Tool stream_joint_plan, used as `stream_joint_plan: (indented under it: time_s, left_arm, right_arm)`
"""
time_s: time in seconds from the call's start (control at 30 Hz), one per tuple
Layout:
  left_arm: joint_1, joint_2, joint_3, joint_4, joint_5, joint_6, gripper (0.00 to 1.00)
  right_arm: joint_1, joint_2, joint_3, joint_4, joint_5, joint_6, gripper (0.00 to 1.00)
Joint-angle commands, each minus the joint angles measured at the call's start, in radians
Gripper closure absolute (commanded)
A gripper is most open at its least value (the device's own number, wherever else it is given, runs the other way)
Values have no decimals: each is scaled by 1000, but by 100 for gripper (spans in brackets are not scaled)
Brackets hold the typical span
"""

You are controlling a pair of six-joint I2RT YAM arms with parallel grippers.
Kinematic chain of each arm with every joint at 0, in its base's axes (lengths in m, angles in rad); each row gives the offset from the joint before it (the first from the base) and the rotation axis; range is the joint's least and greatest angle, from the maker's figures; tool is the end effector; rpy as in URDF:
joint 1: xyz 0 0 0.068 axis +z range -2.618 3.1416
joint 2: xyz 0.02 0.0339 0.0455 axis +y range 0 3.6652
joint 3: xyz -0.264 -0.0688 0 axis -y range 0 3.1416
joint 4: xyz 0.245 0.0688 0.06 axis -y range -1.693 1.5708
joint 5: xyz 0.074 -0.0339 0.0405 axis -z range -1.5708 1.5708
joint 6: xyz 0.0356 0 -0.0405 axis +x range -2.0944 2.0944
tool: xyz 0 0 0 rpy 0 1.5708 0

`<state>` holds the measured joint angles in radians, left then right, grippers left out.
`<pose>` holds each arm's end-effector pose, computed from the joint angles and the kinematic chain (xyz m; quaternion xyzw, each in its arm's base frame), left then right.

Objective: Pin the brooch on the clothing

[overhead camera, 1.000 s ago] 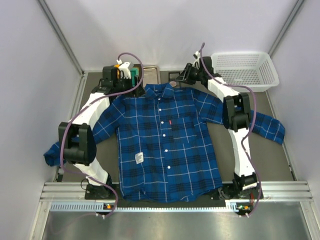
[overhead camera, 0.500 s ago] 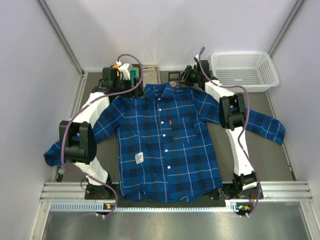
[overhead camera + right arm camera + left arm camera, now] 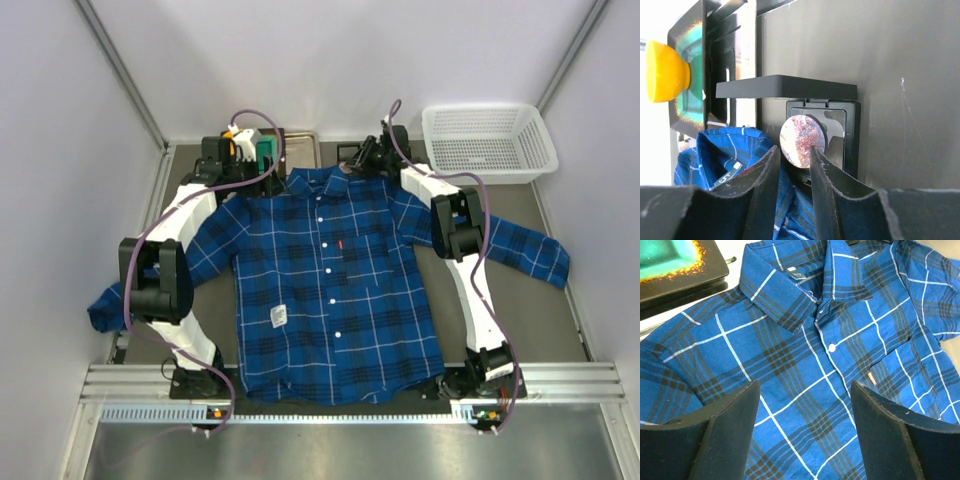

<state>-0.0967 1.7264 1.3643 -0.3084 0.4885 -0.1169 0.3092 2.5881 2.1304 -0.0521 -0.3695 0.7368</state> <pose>0.3904 -0.0547 0.2781 0.0964 0.8747 -0.2615 0.3966 0.5528 0.1901 0.1455 0.0891 0.8483 0.3857 0.3517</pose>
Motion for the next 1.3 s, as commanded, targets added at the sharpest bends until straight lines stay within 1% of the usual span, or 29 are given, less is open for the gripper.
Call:
stream_joint_plan:
  time_s: [0.0, 0.2, 0.3, 0.43, 0.6, 0.8, 0.83, 0.9, 1.0, 1.2, 1.27]
  left_arm:
    - [12, 9, 33, 31, 32, 6, 22]
    - [20, 19, 35, 38, 53, 5, 22]
    - [23, 25, 35, 42, 58, 3, 22]
    - [28, 29, 42, 43, 61, 3, 21]
    - [32, 32, 42, 45, 62, 3, 21]
    - [40, 33, 42, 48, 64, -3, 21]
    - [43, 35, 39, 46, 64, -3, 21]
    - [46, 30, 36, 48, 64, -1, 21]
    - [52, 25, 36, 43, 64, 3, 21]
    - [64, 27, 36, 35, 64, 8, 21]
    - [66, 30, 36, 28, 65, 10, 21]
  right_arm:
    - [11, 9, 40, 8, 50, 27, 68]
    - [11, -16, 14, 6, 69, 21, 68]
    - [11, -17, 11, 3, 66, 23, 66]
    - [13, -11, 11, -12, 69, 44, 59]
    - [22, -17, -4, -29, 73, 50, 59]
    - [28, 24, 16, -40, 61, 64, 62]
    - [28, 32, 16, -38, 55, 72, 65]
    - [27, 40, 14, -38, 46, 75, 68]
    - [16, 52, -4, -28, 21, 107, 68]
    - [-19, 56, -78, 44, -52, 193, 71]
    - [-27, 69, -87, 95, -80, 225, 72]
